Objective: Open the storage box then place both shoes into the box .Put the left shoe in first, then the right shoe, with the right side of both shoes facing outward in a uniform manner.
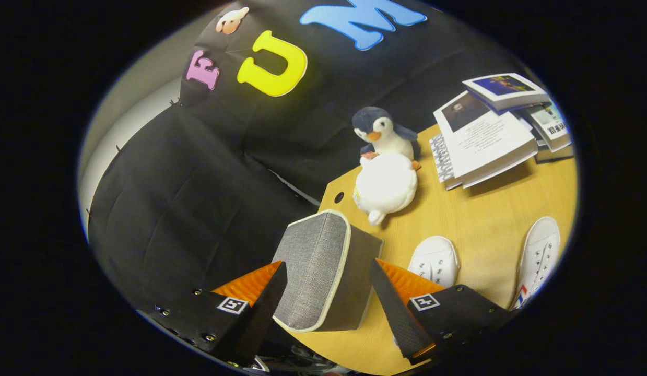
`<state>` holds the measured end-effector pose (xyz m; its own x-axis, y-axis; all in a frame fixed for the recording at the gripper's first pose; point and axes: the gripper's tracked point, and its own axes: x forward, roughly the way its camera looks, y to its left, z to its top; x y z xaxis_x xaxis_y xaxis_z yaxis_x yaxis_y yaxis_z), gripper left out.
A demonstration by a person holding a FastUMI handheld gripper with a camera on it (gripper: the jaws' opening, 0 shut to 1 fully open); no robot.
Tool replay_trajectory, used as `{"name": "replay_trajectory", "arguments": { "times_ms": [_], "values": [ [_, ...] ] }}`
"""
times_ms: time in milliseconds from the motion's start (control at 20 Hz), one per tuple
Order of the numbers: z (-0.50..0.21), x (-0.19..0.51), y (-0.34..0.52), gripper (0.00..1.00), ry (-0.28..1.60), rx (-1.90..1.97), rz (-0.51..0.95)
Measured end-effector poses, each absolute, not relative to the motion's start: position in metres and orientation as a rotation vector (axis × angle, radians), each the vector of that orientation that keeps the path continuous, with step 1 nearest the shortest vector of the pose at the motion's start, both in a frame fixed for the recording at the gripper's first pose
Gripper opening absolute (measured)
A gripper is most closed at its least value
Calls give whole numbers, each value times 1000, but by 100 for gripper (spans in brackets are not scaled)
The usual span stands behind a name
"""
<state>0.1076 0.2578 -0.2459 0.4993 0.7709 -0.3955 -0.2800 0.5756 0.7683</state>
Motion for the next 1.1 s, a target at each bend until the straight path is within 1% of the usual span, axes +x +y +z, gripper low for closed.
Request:
{"name": "replay_trajectory", "arguments": {
  "times_ms": [300, 450, 550, 700, 800, 850, 950, 1000, 1050, 1100],
  "values": [
    [-279, 108, 297, 97, 920, 734, 780],
    [-301, 104, 314, 97, 1002, 754, 802],
    [-307, 96, 325, 97, 1040, 801, 835],
    [-309, 93, 337, 97, 1099, 938, 842],
    [-299, 97, 342, 91, 1105, 1052, 841],
    [-291, 98, 343, 75, 1097, 1088, 863],
    [-281, 102, 340, 74, 1046, 1065, 877],
    [-281, 108, 331, 48, 1044, 1047, 848],
    [-273, 104, 336, 21, 1056, 1081, 887],
    [-267, 102, 339, 21, 1063, 1091, 909]
  ]
}}
